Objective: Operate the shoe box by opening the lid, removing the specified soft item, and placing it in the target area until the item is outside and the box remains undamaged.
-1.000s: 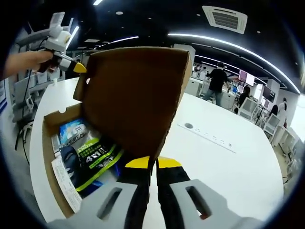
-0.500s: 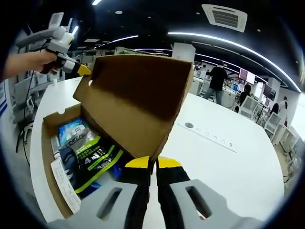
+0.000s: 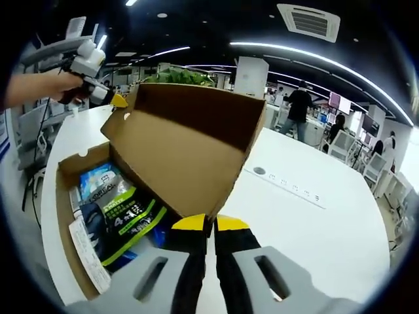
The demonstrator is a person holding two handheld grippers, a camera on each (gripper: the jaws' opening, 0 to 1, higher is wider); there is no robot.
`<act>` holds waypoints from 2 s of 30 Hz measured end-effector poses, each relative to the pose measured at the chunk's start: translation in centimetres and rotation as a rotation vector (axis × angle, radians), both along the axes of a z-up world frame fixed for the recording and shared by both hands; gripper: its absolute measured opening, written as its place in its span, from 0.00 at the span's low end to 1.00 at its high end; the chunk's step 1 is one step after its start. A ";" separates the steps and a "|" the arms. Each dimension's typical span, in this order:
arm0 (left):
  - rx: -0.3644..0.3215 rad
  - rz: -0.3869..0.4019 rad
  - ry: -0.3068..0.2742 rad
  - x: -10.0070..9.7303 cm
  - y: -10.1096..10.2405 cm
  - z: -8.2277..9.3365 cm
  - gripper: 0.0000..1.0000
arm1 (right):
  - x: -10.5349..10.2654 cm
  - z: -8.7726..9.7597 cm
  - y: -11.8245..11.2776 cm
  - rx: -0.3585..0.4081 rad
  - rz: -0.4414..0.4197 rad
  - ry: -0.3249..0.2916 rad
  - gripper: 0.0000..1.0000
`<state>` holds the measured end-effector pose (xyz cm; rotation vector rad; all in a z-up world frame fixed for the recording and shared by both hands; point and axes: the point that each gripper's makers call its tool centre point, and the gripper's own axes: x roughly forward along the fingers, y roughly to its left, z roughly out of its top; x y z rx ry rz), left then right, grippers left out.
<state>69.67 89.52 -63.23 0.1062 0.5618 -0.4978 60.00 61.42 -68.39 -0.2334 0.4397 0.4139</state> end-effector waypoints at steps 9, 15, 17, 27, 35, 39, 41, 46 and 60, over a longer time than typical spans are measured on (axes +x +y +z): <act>-0.007 0.017 0.039 -2.1 0.9 -2.1 0.07 | 0.3 0.0 0.0 -0.004 0.001 0.010 0.01; -0.014 0.019 0.070 -3.4 1.0 -3.4 0.05 | 0.6 -0.1 0.1 -0.022 0.010 0.016 0.01; -0.023 0.024 0.084 -3.6 1.0 -3.8 0.04 | 0.7 -0.1 0.1 -0.028 0.013 0.018 0.01; -0.014 0.018 0.095 -3.6 0.7 -4.7 0.00 | 1.2 -0.4 0.0 -0.043 0.022 0.032 0.02; -0.011 0.020 0.098 -3.2 0.7 -5.1 0.00 | 1.7 -0.6 -0.1 -0.026 0.010 0.043 0.02; -0.007 0.025 0.096 -3.1 0.7 -5.2 0.00 | 1.9 -0.8 -0.2 -0.020 0.006 0.052 0.03; -0.005 0.027 0.096 -3.0 0.7 -5.2 0.00 | 2.0 -0.9 -0.2 -0.011 0.003 0.059 0.03; 0.002 0.028 0.099 -2.8 0.7 -5.4 0.01 | 2.3 -1.1 -0.3 0.009 -0.008 0.078 0.03; 0.023 0.020 0.126 -2.4 0.6 -6.1 0.01 | 2.8 -1.6 -0.3 0.038 -0.030 0.124 0.03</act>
